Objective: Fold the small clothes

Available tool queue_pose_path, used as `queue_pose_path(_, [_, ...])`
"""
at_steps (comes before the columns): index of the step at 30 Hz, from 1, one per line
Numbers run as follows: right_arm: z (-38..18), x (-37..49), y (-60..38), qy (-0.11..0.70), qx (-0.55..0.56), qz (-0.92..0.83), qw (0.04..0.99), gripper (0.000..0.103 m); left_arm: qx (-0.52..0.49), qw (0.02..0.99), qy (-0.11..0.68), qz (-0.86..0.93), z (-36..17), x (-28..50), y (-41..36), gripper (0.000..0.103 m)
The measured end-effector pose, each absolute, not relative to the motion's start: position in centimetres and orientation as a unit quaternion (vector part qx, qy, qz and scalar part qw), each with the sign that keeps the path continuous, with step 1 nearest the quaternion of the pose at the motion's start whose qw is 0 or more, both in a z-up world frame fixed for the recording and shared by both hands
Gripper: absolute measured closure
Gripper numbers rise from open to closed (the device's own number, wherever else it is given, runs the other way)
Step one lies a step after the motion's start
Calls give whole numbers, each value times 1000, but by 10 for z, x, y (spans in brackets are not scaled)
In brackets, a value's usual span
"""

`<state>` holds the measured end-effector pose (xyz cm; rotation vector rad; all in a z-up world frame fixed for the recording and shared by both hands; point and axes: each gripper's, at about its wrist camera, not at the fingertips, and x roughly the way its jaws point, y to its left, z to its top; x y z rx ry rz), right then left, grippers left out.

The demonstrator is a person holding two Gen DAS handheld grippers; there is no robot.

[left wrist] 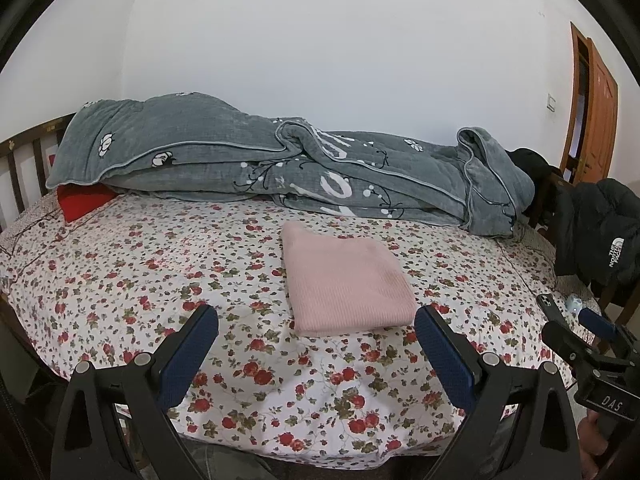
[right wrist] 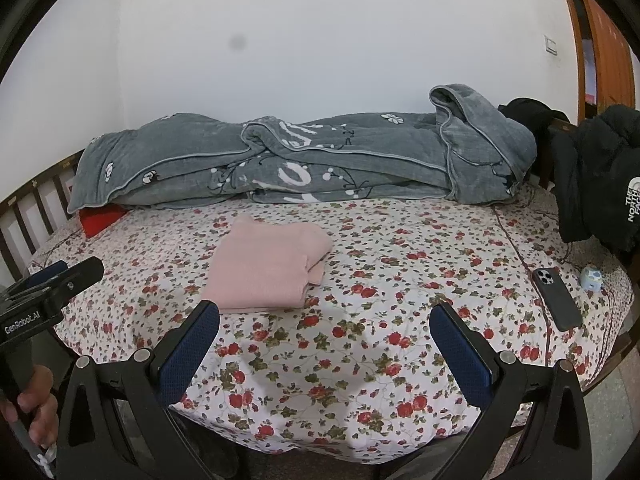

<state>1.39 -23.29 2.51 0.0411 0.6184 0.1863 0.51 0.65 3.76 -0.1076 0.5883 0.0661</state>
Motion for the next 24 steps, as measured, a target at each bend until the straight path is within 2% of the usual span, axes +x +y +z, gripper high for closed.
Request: queue_pose_path(24, [25,16,-232,291,13,95,952,0,-50,956,289,22,34,13,4,3])
